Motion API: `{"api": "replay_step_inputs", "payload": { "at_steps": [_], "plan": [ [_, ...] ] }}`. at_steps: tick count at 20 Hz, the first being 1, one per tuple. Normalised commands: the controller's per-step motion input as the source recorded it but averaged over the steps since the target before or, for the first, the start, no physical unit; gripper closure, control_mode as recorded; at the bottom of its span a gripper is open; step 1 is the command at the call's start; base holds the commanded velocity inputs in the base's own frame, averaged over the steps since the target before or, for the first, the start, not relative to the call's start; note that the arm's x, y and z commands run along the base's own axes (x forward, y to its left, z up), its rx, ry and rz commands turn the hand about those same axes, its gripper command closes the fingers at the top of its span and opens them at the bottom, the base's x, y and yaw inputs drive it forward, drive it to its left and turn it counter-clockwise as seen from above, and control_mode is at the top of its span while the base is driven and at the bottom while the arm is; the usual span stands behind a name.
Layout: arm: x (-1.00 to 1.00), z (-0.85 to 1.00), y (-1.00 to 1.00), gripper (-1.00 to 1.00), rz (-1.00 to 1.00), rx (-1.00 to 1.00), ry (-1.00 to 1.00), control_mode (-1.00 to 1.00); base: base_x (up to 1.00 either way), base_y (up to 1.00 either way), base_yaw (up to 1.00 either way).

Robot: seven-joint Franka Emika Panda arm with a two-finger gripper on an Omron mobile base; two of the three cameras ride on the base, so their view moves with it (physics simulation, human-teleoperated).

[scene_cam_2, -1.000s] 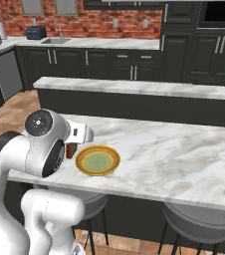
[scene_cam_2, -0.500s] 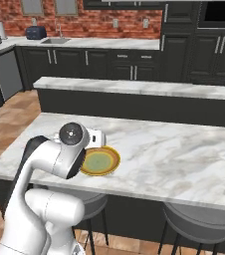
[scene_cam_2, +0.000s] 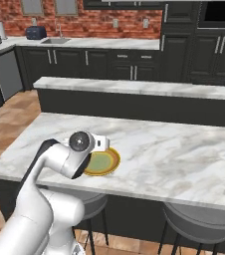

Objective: Start the toaster. Once the lever pops up, take the bread to the plate on the dining counter.

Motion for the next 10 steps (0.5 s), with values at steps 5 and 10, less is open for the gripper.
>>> {"api": "replay_step_inputs", "payload": {
  "at_steps": [5,10],
  "plan": [
    [0.44,-0.36,-0.03,1.0,0.0,0.0,0.0,-1.0,0.0,0.0,0.0],
    [0.36,-0.29,-0.01,1.0,0.0,0.0,0.0,-1.0,0.0,0.0,0.0]
  ]
}}
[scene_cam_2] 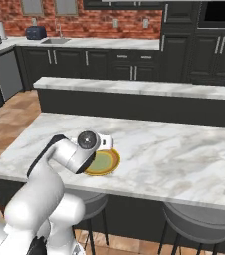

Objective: Start the toaster. Once the lever pops up, take the bread to the plate on the dining counter.

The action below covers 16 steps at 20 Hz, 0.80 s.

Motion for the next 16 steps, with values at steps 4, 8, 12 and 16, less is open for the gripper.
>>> {"api": "replay_step_inputs", "payload": {
  "at_steps": [4,8,12,16],
  "plan": [
    [0.38,-0.34,0.0,1.0,0.0,0.0,0.0,-1.0,0.0,0.0,0.0],
    [0.38,-0.31,0.0,1.0,0.0,0.0,0.0,-1.0,0.0,0.0,0.0],
    [0.33,-0.29,0.0,1.0,0.0,0.0,0.0,-1.0,0.0,0.0,0.0],
    [0.28,-0.28,0.0,1.0,0.0,0.0,0.0,-1.0,0.0,0.0,0.0]
  ]
}}
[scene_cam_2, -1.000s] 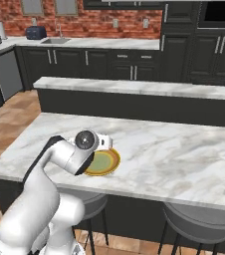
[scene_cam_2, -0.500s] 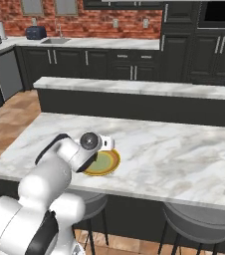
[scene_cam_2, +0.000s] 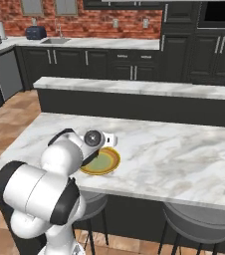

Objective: Start the toaster. Once the lever pops up, take the bread to the plate on the dining counter.

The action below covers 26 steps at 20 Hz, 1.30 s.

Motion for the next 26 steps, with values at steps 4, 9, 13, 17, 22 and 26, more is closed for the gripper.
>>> {"api": "replay_step_inputs", "payload": {
  "at_steps": [4,9,13,17,22,26],
  "plan": [
    [0.06,-0.09,0.0,1.0,0.0,0.0,0.0,-1.0,0.0,0.0,0.0],
    [-0.08,0.0,0.0,1.0,0.0,0.0,0.0,-1.0,0.0,0.0,0.0],
    [-0.27,0.0,0.0,1.0,0.0,0.0,0.0,-1.0,0.0,0.0,0.0],
    [-0.21,0.0,0.0,1.0,0.0,0.0,0.0,-1.0,0.0,0.0,0.0],
    [-0.08,0.0,0.0,1.0,0.0,0.0,0.0,-1.0,0.0,0.0,0.0],
    [-0.05,0.0,0.0,1.0,0.0,0.0,0.0,-1.0,0.0,0.0,0.0]
  ]
}}
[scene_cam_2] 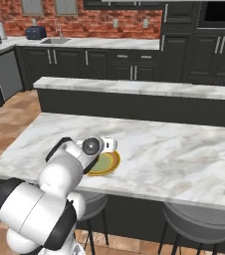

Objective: Start the toaster. Once the lever pops up, take the bread to the plate on the dining counter.

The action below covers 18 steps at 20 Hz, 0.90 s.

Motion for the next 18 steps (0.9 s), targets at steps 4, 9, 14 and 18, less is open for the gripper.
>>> {"api": "replay_step_inputs", "payload": {
  "at_steps": [4,9,14,18],
  "plan": [
    [-0.07,0.0,0.0,-1.0,0.0,0.0,0.0,-1.0,0.0,0.0,0.0],
    [-0.01,0.0,0.0,-1.0,0.0,0.0,0.0,-1.0,0.0,0.0,0.0],
    [0.0,0.0,0.0,-1.0,0.0,0.0,0.0,-1.0,0.0,0.0,0.0],
    [0.0,0.02,0.0,-1.0,0.0,0.0,0.03,-1.0,0.0,0.0,0.0]
  ]
}}
